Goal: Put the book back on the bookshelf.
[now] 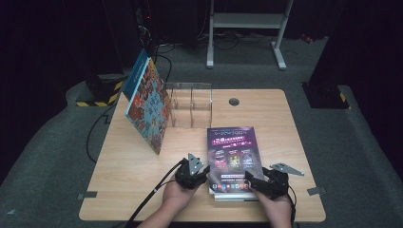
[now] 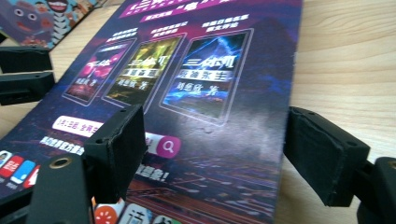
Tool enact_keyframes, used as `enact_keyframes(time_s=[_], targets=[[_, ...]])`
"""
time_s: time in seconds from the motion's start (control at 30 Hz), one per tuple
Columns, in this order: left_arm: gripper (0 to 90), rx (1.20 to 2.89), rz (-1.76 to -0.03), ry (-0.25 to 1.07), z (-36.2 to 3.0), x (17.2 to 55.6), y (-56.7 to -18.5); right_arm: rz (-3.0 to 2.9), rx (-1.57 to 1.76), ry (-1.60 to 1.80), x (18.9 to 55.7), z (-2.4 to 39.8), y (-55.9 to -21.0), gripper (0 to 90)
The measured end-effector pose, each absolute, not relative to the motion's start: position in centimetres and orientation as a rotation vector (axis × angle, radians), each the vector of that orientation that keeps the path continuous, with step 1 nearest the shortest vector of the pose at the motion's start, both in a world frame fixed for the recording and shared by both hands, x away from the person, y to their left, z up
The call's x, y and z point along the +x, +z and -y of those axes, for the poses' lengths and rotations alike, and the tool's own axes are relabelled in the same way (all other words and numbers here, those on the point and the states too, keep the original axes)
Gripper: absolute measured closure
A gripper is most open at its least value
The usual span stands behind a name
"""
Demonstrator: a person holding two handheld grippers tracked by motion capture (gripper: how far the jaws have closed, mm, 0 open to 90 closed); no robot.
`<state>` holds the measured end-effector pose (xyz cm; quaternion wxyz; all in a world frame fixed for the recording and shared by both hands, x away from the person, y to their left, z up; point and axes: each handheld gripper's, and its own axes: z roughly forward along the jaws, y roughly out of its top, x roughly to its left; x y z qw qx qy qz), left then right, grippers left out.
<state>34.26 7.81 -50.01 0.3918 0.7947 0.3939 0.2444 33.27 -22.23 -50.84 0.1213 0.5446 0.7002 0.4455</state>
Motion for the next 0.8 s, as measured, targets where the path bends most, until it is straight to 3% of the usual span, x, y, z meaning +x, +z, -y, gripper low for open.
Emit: enact_keyframes(time_s=[0.3, 0.4, 0.43, 0.8], targets=[[50.8, 2.012, -1.011, 0.590, -7.9, 34.5, -50.0, -2.058, 1.601, 1.309, 33.4, 22.2, -50.8, 24.5], [51.1, 2.011, -1.018, 0.575, -8.0, 34.6, -50.1, -2.056, 1.594, 1.304, 33.2, 22.2, -50.5, 33.3], [51.2, 2.011, -1.020, 0.574, -8.1, 34.6, -50.1, -2.055, 1.552, 1.308, 32.9, 22.2, -50.1, 44.6], [49.4, 2.016, -1.018, 0.572, -8.6, 35.0, -50.2, -2.025, 1.362, 1.236, 31.5, 21.0, -48.8, 60.8]])
